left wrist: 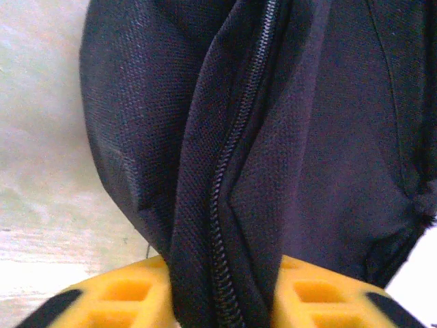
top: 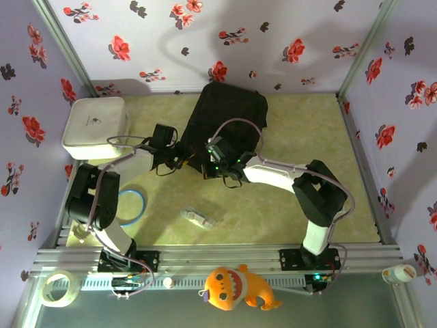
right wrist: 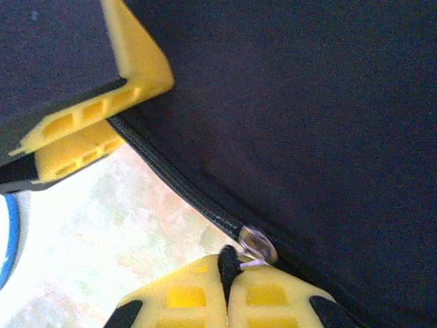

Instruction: Pack the student bag

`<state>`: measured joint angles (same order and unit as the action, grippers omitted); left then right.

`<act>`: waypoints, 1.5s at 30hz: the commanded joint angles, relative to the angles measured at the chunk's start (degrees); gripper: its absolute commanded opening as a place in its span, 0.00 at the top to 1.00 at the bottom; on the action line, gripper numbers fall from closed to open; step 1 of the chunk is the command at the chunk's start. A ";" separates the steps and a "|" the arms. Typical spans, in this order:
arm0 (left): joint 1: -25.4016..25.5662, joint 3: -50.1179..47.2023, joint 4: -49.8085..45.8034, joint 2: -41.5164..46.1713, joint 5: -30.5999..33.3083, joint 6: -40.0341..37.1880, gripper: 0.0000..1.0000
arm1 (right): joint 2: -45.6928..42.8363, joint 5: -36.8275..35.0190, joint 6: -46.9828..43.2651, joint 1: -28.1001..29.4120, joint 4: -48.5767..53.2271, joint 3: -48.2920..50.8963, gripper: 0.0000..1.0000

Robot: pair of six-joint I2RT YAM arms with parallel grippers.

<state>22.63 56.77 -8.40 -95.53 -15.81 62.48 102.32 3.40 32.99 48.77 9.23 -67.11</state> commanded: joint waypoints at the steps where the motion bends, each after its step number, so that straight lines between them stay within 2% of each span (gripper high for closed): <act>1: 0.05 2.23 -1.98 -0.33 5.55 -0.65 0.78 | -3.65 -6.37 0.09 0.17 5.54 0.66 1.00; 4: 0.00 2.82 -2.58 -0.80 5.53 -1.45 0.91 | -5.03 -12.66 0.33 -0.08 11.70 0.50 1.00; 7: -0.21 2.82 -2.65 -0.71 5.53 -2.11 0.96 | -6.60 -16.35 1.37 -1.19 16.11 1.23 1.00; 21: -1.89 2.29 -3.32 -0.29 3.62 -4.50 0.98 | -7.83 -19.75 5.34 -9.95 23.46 2.90 1.00; 28: -1.70 4.57 -8.06 -0.74 2.37 -9.88 0.98 | -3.84 -21.08 -0.03 -14.33 25.61 -1.77 1.00; 32: -1.69 5.24 -10.50 0.03 2.30 -12.39 0.97 | -2.99 -17.33 -3.39 -16.77 25.20 -3.70 1.00; 35: -1.49 6.90 -13.61 0.84 2.28 -15.63 0.91 | -3.65 -14.23 -6.93 -16.87 24.16 -4.08 1.00; 41: -0.04 13.62 -22.30 3.20 2.23 -25.60 0.64 | -5.54 -7.73 -12.23 -16.87 23.46 -4.00 1.00; 45: 2.47 18.48 -26.53 3.77 2.40 -32.52 0.52 | -5.74 -6.26 -12.53 -16.87 23.21 -3.93 1.00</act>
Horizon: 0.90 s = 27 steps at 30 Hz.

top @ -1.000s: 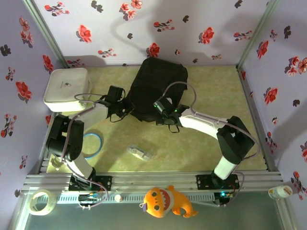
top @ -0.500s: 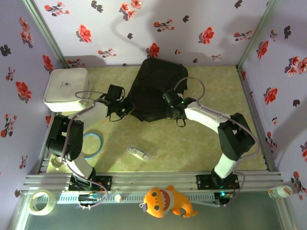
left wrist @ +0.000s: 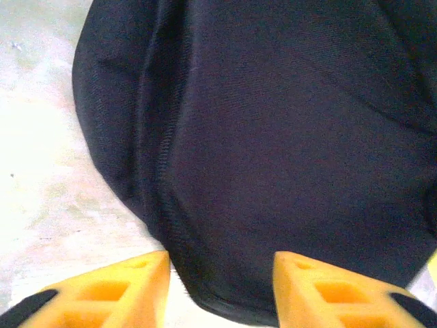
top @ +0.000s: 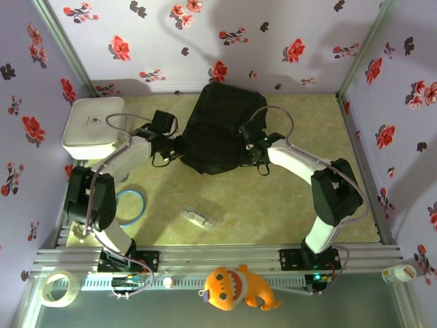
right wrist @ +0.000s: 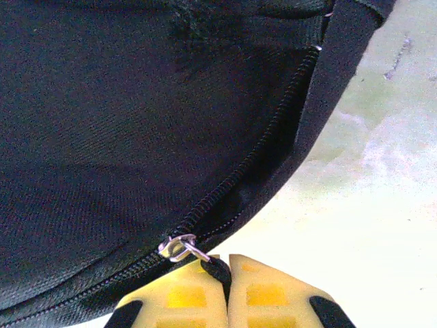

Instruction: Pack the student bag

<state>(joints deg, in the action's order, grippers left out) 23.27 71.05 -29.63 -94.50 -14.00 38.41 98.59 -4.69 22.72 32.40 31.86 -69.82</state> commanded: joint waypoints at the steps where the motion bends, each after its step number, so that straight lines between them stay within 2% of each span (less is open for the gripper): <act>1: 2.81 5.19 -5.57 2.53 0.57 -9.80 0.49 | -2.02 2.35 -2.08 -0.50 0.37 -1.21 1.00; 12: 12.60 14.61 -5.90 -8.54 -0.22 -21.80 0.46 | -3.05 4.38 0.21 -1.33 -1.53 0.97 1.00; 20: 14.00 20.36 -7.83 -16.02 -2.95 -24.82 0.46 | -4.00 5.74 2.12 -3.53 -2.74 3.76 0.87; 24: 14.28 21.56 -7.84 -17.58 -4.26 -25.62 0.46 | -4.41 5.48 2.63 -4.23 -3.34 4.60 0.89; 27: 14.44 22.58 -8.23 -18.68 -5.19 -26.42 0.45 | -4.71 5.02 2.68 -4.77 -3.70 4.81 0.95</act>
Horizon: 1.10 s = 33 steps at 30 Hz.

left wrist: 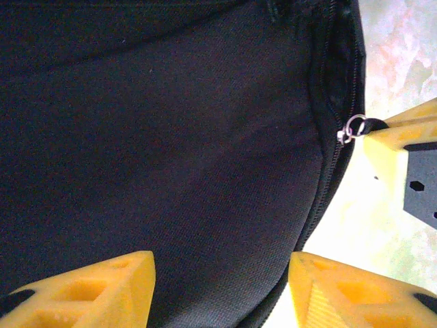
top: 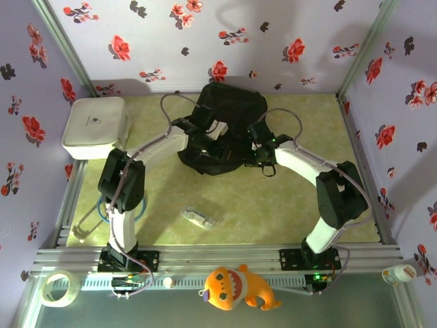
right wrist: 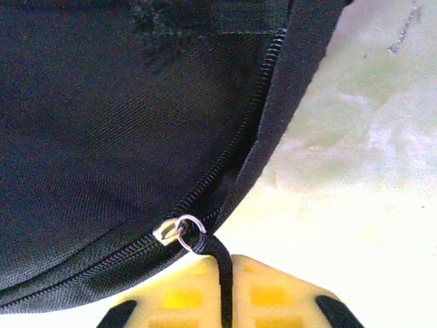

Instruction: Pack the student bag

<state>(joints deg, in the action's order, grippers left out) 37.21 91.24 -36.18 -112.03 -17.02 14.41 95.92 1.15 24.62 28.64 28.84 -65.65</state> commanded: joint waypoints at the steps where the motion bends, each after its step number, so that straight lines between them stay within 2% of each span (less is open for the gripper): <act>1: 0.57 2.89 -2.14 -1.65 -2.50 -2.80 0.45 | -2.07 -1.12 0.78 -1.13 -0.67 0.53 0.97; 5: 1.19 5.20 -4.32 -3.76 -3.01 -5.09 0.44 | -2.49 -2.20 0.86 -1.44 -1.12 0.29 1.00; 14: 1.74 8.53 -7.29 -7.98 -3.84 -6.94 0.46 | -2.81 -0.15 1.80 -1.70 -3.06 -0.57 1.00; 18: 1.81 8.52 -7.93 -8.54 -4.77 -7.34 0.58 | -3.06 0.08 2.34 -1.84 -3.54 -0.28 1.00; 23: 1.82 8.13 -8.42 -8.02 -4.77 -7.42 0.84 | -2.95 -0.68 2.46 -2.10 -3.70 -0.26 1.00; 27: 1.79 7.42 -8.51 -6.56 -4.78 -7.26 0.99 | -2.04 -2.12 2.79 -2.50 -3.03 -1.48 1.00; 33: 1.75 3.11 -7.69 -2.18 -4.90 -7.80 1.00 | 3.03 -9.15 4.62 -3.49 4.11 -7.81 1.00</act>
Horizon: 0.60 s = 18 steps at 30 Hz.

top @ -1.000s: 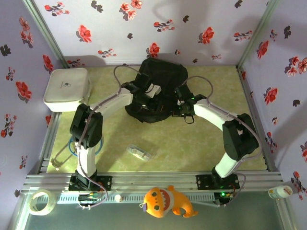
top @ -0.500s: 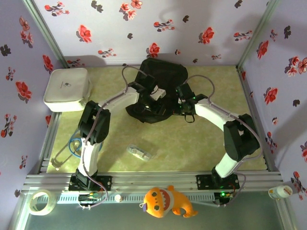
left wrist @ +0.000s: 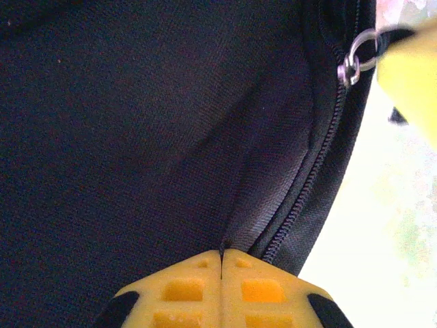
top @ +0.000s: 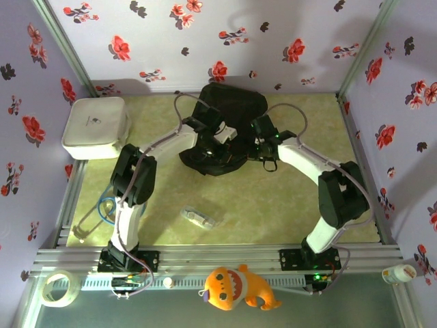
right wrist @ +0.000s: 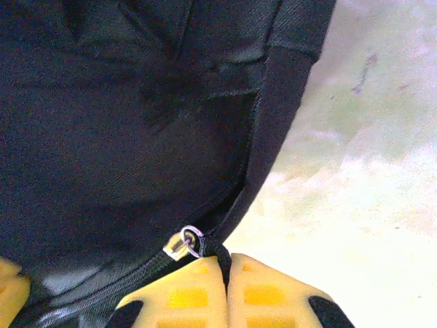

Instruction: Pack the student bag

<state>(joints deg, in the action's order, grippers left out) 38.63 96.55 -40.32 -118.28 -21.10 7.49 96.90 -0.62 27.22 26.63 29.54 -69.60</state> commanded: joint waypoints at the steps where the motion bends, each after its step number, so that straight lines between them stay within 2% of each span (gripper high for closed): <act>1: 0.31 -3.10 -3.54 4.64 -0.90 -1.06 1.00 | 2.97 -8.61 2.51 -1.79 4.53 -4.88 1.00; 8: 0.37 -8.89 -3.11 7.44 -2.01 -0.88 1.00 | 6.73 -12.18 5.26 -3.41 7.00 -10.03 1.00; 13: 0.39 -11.72 -1.43 9.40 -4.58 0.10 1.00 | 9.09 -11.88 5.73 -3.78 8.11 -13.43 1.00; 18: 1.60 -13.51 2.83 10.87 -8.06 4.50 1.00 | 6.47 -10.44 5.61 -3.94 6.49 -10.61 1.00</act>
<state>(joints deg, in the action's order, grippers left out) 38.76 84.95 -32.05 -110.48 -23.81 9.04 105.27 -5.85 31.57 24.99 38.68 -80.62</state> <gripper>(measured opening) 0.044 0.043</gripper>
